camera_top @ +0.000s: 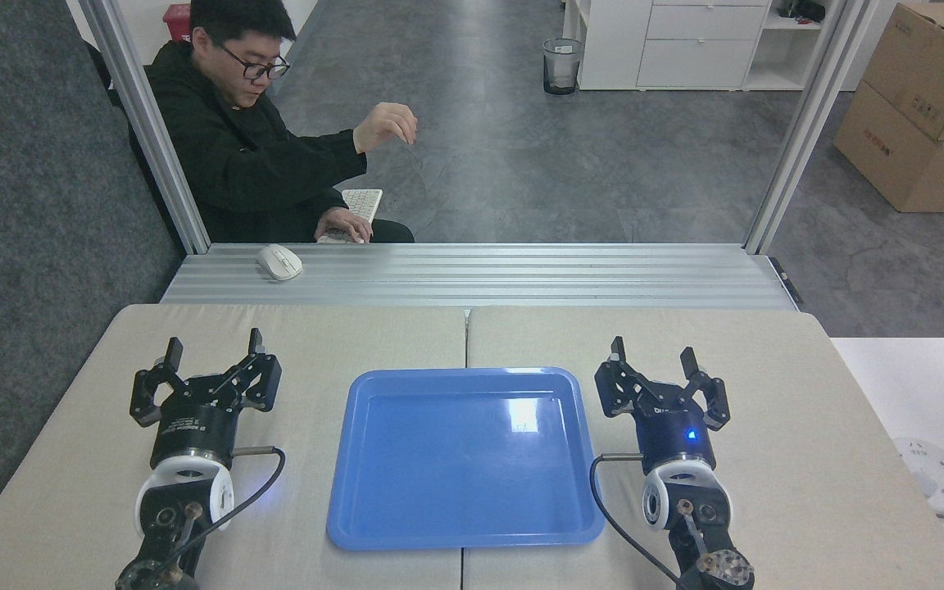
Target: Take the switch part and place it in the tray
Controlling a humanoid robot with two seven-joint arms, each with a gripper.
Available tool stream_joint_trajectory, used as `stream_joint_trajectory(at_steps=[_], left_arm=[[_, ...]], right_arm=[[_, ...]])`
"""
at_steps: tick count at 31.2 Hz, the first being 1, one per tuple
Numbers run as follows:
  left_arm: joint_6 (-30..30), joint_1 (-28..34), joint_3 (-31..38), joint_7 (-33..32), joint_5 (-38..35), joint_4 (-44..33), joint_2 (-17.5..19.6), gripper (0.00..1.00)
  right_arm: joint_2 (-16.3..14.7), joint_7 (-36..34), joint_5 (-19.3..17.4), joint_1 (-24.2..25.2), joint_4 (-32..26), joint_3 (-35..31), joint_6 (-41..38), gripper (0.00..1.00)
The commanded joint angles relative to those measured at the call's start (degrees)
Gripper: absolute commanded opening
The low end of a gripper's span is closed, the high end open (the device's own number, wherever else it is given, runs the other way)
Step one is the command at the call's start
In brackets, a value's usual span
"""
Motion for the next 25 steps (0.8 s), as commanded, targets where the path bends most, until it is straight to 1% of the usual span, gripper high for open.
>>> stream_joint_trajectory(at_steps=[1, 12, 25], left_arm=[[-0.28, 2.12, -1.71, 0.11, -0.14, 2.01, -1.29, 1.0], [-0.28, 2.12, -1.71, 0.11, -0.32, 1.66, -1.38, 1.0], [-0.2, -0.86, -1.71, 0.46, -0.32, 1.57, -1.64, 1.0]], right_arm=[[-0.04, -0.02, -0.01, 0.01, 0.02, 0.01, 0.02, 1.0], [0.04, -0.02, -0.01, 0.01, -0.07, 0.01, 0.02, 1.0], [0.04, -0.02, -0.01, 0.01, 0.02, 0.01, 0.02, 1.0]])
